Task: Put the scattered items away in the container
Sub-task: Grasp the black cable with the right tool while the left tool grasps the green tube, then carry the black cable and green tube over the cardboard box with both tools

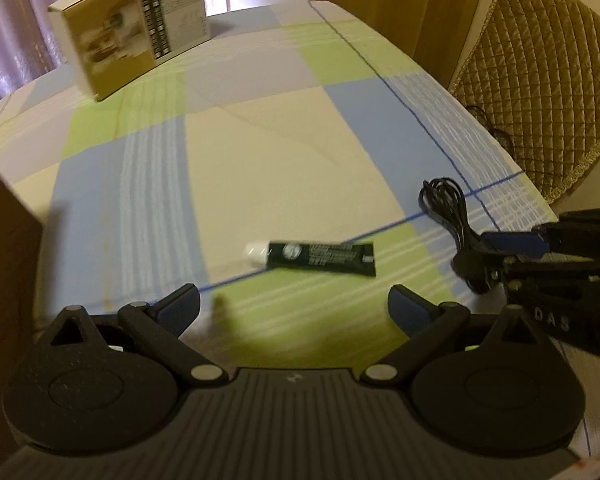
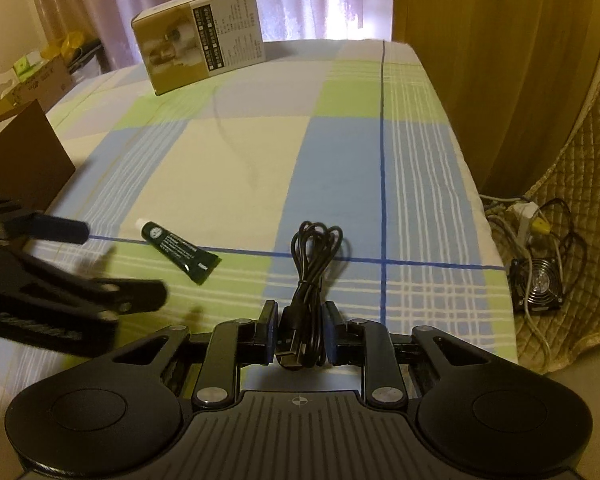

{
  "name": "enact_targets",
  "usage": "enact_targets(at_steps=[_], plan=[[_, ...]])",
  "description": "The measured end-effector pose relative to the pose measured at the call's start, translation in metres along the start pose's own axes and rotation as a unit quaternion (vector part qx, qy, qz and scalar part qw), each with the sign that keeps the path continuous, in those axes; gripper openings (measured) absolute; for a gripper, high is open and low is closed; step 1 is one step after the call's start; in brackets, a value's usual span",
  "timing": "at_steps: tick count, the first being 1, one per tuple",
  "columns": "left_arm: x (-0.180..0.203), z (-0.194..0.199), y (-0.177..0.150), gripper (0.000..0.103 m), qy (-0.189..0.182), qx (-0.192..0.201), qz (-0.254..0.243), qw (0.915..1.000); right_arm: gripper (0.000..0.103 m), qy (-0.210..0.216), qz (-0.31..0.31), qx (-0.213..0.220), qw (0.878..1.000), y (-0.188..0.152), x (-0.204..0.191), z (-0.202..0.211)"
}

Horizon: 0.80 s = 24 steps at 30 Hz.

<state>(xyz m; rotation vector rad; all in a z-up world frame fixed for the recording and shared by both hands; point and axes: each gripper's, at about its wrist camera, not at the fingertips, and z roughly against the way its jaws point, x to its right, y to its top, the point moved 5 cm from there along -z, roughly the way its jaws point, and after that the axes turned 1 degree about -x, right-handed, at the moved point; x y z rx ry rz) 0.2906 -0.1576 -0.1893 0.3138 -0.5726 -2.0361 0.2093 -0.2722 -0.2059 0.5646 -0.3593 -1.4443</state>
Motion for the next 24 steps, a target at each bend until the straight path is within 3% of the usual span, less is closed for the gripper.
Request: enact_targets(at_steps=[17,21,24], plan=[[0.009,-0.030,0.013,0.093,-0.003,0.008,-0.028,0.9996,0.020,0.005,-0.003,0.006,1.000,0.003,0.006,-0.003],[0.009,-0.026,0.011,0.082,-0.010,0.014,-0.037,0.9992,0.020,0.003,0.001,0.006,1.000,0.003,0.005,-0.003],[0.008,-0.023,0.009,0.082,-0.015,0.007,-0.041,0.9990,0.020,0.004,0.003,0.004,1.000,0.002,0.004,-0.002]])
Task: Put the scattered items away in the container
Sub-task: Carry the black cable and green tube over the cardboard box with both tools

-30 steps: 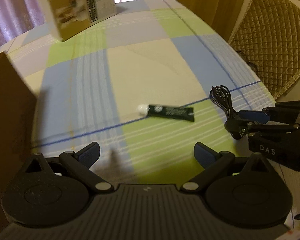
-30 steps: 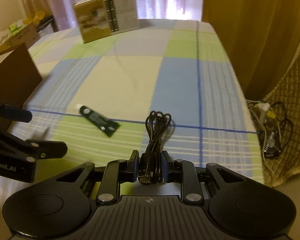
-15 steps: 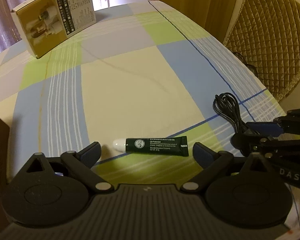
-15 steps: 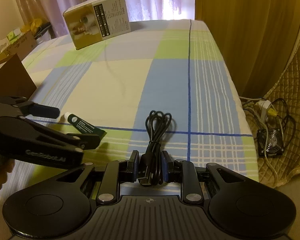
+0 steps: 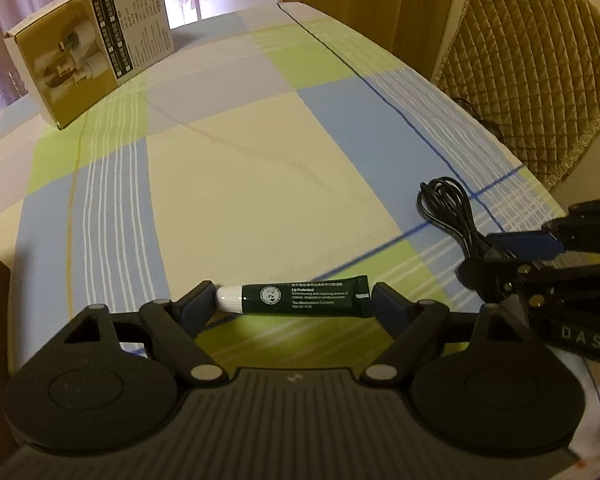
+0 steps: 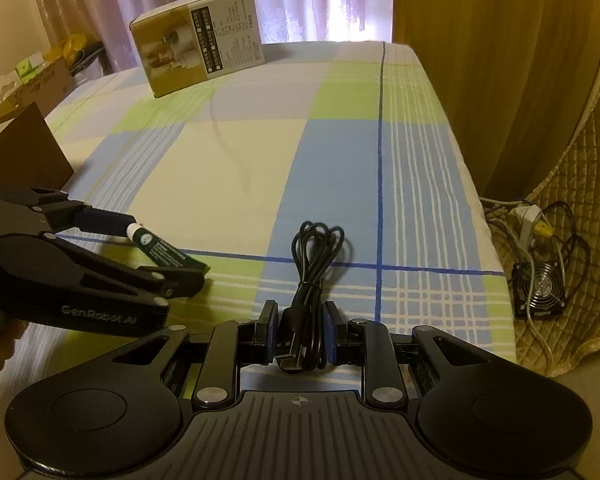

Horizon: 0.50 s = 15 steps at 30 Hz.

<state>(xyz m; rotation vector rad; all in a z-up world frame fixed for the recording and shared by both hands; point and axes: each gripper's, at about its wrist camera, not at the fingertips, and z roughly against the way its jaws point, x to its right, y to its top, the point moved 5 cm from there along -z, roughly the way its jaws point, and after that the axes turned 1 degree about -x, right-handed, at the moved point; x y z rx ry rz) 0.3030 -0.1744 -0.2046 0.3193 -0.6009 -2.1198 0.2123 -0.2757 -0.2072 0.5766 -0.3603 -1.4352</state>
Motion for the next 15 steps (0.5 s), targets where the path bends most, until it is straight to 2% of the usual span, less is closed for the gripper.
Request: enact_targets(at_steps=[8,15], plan=[[-0.012,0.025,-0.037,0.082,-0.005,-0.021,0.006,0.9998,0.020,0.039,0.028,-0.016,0.999,-0.018,-0.024,0.011],[-0.020,0.063,-0.091,0.082,-0.001,-0.045,0.023,0.9987,0.020,0.075,0.062,-0.037,0.995,-0.043,-0.049,0.025]])
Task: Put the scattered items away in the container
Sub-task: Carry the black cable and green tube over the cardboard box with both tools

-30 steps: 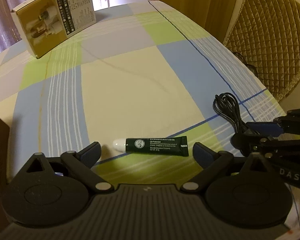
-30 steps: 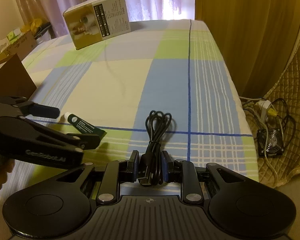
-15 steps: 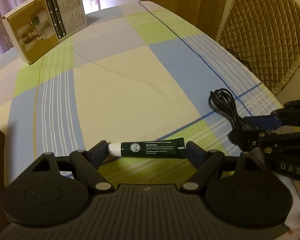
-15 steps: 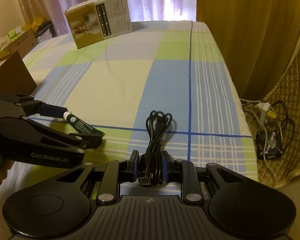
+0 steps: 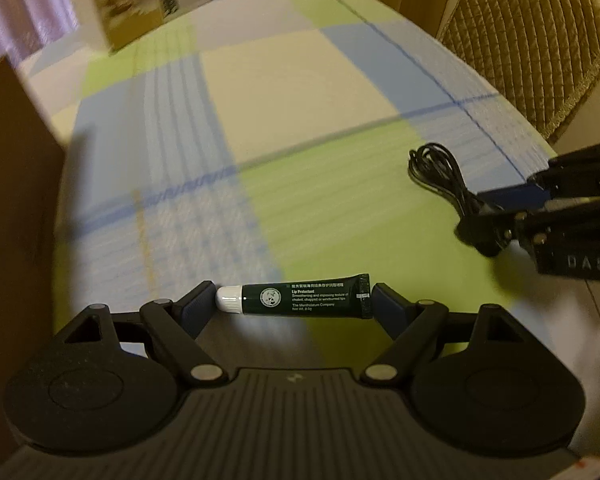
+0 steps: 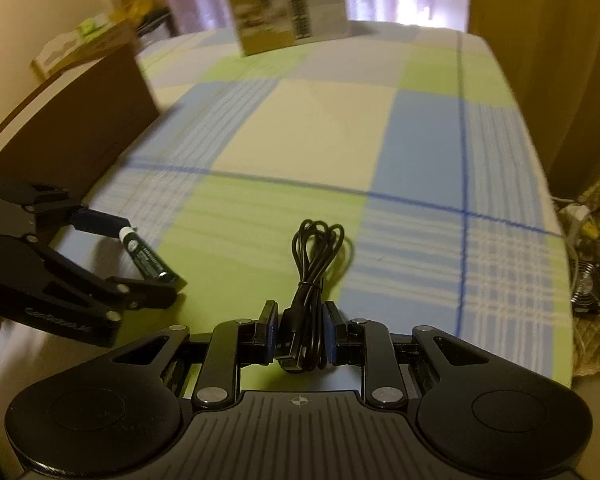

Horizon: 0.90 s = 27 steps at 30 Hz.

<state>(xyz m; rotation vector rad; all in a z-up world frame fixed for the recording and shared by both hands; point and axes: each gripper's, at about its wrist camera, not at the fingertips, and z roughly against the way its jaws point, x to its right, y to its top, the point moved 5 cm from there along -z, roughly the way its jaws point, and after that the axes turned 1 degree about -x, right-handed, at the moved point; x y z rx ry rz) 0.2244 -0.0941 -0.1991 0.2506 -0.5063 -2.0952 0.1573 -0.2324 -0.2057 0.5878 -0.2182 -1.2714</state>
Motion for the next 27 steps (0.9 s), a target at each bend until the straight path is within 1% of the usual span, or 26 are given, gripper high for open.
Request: enact_targets(at_steps=[3,5,9,11,12,13,14,15,20,27], plan=[[-0.002,0.011,-0.018,0.082,0.005,-0.007,0.012,0.9999,0.021,0.007,0.014,-0.004,1.000,-0.007,-0.010,0.002],[-0.003,0.015,-0.024,0.082,0.011,-0.008,0.021,0.9997,0.023,0.006,0.018,-0.004,1.000,-0.008,-0.012,0.001],[-0.003,0.014,-0.023,0.081,0.017,-0.002,0.038,0.9991,0.040,-0.006,0.015,0.004,1.000,-0.002,-0.014,-0.004],[-0.001,0.012,-0.020,0.082,0.023,0.003,0.031,0.9993,0.040,-0.017,0.024,0.009,1.000,0.000,-0.016,-0.007],[0.000,0.011,-0.020,0.082,0.022,0.004,0.030,0.9993,0.039,-0.023,0.031,0.008,0.999,0.001,-0.018,-0.008],[0.001,0.012,-0.020,0.082,0.022,0.006,0.031,0.9993,0.035,-0.029,0.038,0.005,0.999,0.002,-0.019,-0.009],[0.002,0.012,-0.020,0.082,0.023,0.008,0.031,0.9992,0.029,-0.035,0.046,0.003,0.998,0.002,-0.020,-0.010],[0.002,0.012,-0.021,0.082,0.023,0.009,0.032,0.9992,0.017,-0.041,0.056,0.001,0.998,0.001,-0.021,-0.010],[0.004,0.016,-0.026,0.081,0.025,0.005,0.030,0.9992,0.016,-0.039,0.075,-0.014,0.996,-0.006,-0.025,-0.006],[0.013,0.033,-0.031,0.081,0.019,0.015,0.023,0.9994,0.015,-0.031,0.088,-0.013,0.996,-0.012,-0.038,0.013]])
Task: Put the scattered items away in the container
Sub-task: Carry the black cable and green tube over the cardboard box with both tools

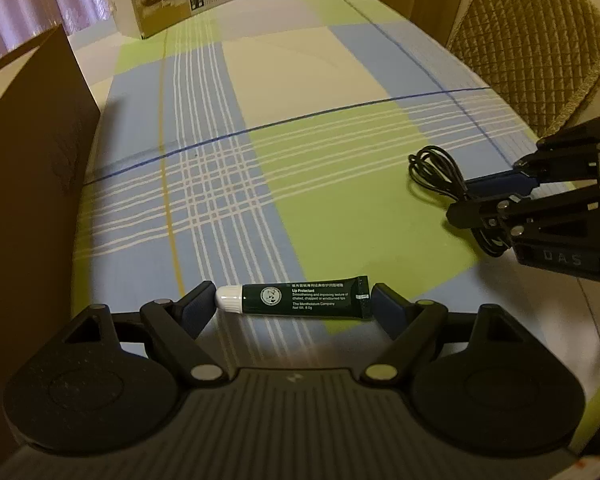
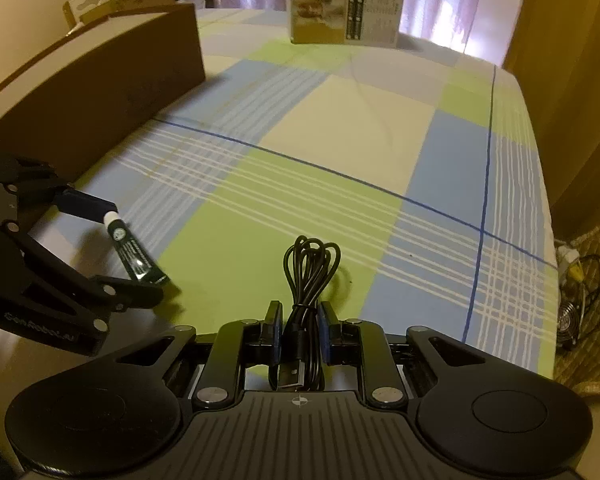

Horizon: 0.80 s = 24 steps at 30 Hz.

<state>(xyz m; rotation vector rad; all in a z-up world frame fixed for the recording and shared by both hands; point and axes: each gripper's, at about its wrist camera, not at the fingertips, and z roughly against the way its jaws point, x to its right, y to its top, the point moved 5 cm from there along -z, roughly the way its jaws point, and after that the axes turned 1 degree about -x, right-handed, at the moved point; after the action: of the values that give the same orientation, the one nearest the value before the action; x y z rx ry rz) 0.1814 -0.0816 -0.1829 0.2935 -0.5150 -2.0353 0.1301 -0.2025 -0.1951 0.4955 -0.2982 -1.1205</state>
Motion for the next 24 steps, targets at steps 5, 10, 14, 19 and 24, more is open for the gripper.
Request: enact_targets(at_steps=[5,10,14,19,24], plan=[[0.004,0.020,-0.001,0.081,-0.006,0.019,0.001,0.9998,0.015,0.012,0.003,0.010,1.000,0.003,-0.008,0.015],[0.002,0.049,0.000,0.081,-0.012,0.043,0.004,0.9990,0.015,0.025,0.009,0.023,0.999,0.011,-0.021,0.032],[-0.007,0.079,0.001,0.081,-0.016,0.065,0.010,0.9977,0.015,0.045,0.011,0.033,0.998,0.024,-0.036,0.045],[-0.029,0.118,0.001,0.081,-0.010,0.092,0.019,0.9955,0.015,0.071,0.036,0.054,0.995,0.043,-0.066,0.061],[-0.064,0.150,-0.006,0.081,0.007,0.111,0.036,0.9931,0.015,0.094,0.059,0.073,0.991,0.064,-0.102,0.070]])
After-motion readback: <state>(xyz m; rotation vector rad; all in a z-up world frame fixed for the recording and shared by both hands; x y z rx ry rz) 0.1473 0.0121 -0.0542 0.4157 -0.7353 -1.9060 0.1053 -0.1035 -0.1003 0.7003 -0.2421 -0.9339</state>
